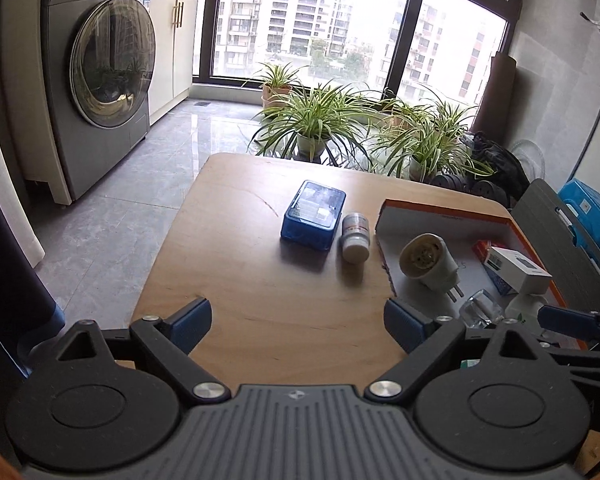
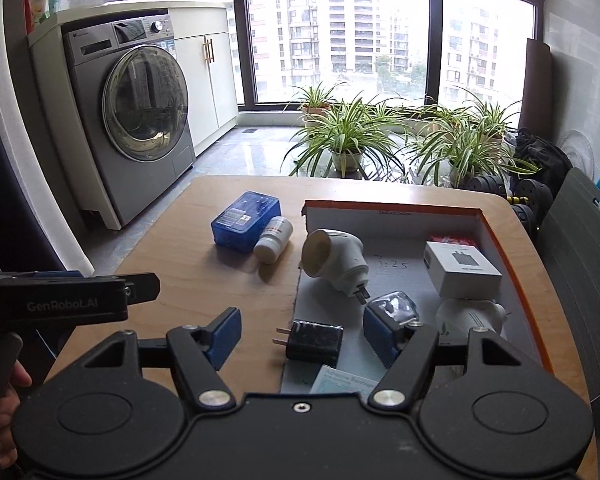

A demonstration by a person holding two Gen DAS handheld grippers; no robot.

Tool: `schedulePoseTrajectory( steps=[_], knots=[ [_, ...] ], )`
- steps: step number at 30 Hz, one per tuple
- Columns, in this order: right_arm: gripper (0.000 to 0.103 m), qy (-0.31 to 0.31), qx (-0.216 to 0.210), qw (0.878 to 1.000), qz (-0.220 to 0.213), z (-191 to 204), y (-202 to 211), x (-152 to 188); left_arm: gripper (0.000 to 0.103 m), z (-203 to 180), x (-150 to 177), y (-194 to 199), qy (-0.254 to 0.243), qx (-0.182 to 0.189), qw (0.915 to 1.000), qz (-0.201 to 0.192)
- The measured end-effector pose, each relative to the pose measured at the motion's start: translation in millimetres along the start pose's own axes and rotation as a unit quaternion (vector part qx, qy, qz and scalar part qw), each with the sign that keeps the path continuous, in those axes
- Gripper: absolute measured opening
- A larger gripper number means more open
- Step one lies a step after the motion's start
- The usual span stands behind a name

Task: Organize rigid objects
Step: 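Grasp the blue plastic case with the left gripper while the right grasps the white pill bottle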

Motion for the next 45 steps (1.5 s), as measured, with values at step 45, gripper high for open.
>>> schedulePoseTrajectory(
  steps=[45],
  knots=[
    [0.076,-0.010,-0.075,0.996,0.050,24.0,-172.0,-65.5,0.062,36.4,-67.8,-144.9,-0.025,0.008,0.9993,0.025]
  ],
)
Point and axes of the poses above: each gripper's, at about its wrist camera, not at the fingertips, and y roughly against the way its jaws point, z to its left, x to its underside, the point moved 8 cm from there along -y, roughly the way its jaws point, and after that the axes turned 9 degrees about y, right-handed, at the moved point
